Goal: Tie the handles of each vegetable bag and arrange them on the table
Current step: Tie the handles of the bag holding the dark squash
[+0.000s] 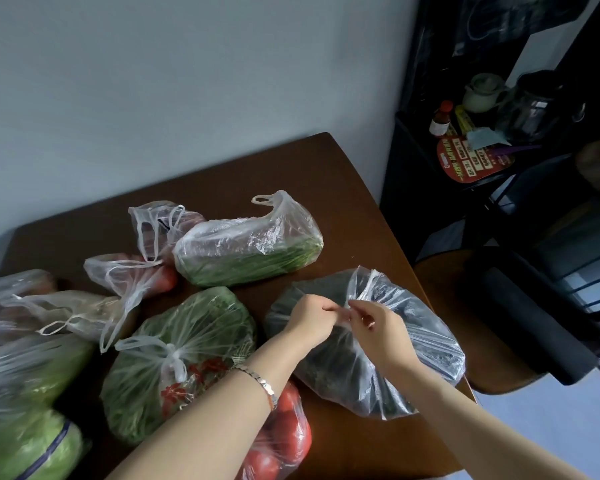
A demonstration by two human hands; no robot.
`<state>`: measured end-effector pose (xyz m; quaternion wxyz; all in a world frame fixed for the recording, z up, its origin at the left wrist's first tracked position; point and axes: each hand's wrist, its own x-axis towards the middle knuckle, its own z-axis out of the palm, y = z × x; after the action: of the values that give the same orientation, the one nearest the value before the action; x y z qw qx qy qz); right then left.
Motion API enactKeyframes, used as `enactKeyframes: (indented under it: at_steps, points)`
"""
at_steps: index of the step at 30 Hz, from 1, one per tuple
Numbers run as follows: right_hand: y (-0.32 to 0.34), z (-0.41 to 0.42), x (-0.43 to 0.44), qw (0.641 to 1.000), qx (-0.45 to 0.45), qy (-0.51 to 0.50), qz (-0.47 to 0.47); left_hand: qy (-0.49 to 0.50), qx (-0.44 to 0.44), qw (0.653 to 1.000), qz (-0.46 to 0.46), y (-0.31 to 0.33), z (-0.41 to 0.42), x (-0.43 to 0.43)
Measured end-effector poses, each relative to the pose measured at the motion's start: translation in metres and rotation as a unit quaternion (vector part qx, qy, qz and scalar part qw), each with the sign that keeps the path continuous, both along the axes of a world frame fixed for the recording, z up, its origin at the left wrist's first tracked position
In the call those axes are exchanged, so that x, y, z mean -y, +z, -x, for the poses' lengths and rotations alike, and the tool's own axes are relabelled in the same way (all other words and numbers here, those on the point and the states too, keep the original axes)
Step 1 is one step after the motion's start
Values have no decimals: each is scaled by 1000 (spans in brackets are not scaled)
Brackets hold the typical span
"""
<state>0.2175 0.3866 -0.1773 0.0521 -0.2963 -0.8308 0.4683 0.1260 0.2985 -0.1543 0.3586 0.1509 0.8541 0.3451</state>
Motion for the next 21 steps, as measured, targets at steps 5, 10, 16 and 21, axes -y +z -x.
enactKeyframes:
  at_steps: [5, 10, 16, 21]
  points:
    - [-2, -6, -5, 987, 25, 116, -106, -44, 9, 999, -12, 0, 2, 7]
    - [9, -1, -5, 997, 23, 57, -56, -25, -24, 999, -31, -4, 0, 9]
    - [18, 4, -1, 979, 27, -127, 159, -13, -113, 992, -45, -8, -8, 12]
    - [29, 4, -5, 967, 54, -121, 216, -25, -175, 982, -66, -12, -14, 15]
